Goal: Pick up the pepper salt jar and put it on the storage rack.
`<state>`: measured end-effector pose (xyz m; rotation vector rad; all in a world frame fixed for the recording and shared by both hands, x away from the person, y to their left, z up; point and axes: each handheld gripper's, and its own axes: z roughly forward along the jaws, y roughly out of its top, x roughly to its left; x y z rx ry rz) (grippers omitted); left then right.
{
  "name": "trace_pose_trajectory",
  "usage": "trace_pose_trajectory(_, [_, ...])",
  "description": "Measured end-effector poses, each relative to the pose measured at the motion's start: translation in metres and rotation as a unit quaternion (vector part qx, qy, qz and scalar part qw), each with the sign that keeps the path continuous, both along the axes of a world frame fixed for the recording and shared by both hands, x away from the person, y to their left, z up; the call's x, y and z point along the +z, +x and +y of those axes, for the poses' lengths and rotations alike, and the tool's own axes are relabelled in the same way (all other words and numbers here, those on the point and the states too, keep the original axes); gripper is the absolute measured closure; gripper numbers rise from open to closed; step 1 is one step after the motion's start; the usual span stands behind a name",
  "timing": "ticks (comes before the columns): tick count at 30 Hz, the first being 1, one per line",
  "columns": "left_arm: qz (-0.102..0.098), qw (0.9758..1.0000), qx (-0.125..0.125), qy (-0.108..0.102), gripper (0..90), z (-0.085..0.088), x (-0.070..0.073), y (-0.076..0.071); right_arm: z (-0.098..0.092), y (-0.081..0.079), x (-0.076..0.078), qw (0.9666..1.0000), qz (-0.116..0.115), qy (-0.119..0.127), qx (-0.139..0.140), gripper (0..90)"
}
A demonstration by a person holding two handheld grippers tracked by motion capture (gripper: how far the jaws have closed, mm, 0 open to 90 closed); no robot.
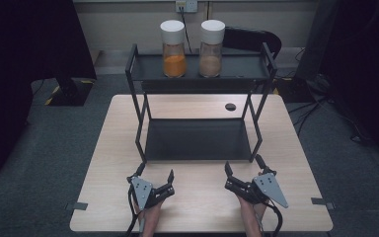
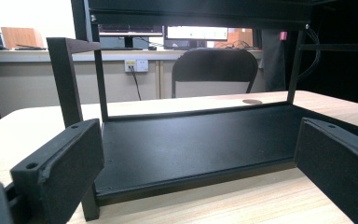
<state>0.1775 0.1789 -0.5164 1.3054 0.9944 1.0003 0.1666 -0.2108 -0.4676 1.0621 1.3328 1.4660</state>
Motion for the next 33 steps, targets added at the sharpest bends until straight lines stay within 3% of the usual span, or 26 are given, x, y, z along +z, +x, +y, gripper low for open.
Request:
trace_pose_trajectory(9, [0.000, 1.0000, 0.000, 0.000, 0.7, 0.000, 0.000, 0.000, 0.008, -0.001, -0.019, 0.9997, 0.017, -0.007, -0.019, 0.0])
trace_pose_trajectory(25, [0.000, 1.0000, 0.000, -0.001, 0.7, 0.000, 0.000, 0.000, 0.005, -0.001, -0.036, 0.9988, 0.039, -0.016, -0.025, 0.0])
trace_pose_trajectory(33, [0.000, 1.0000, 0.000, 0.000, 0.7, 0.000, 0.000, 0.000, 0.006, -0.002, -0.040, 0.9991, 0.031, -0.019, -0.024, 0.0])
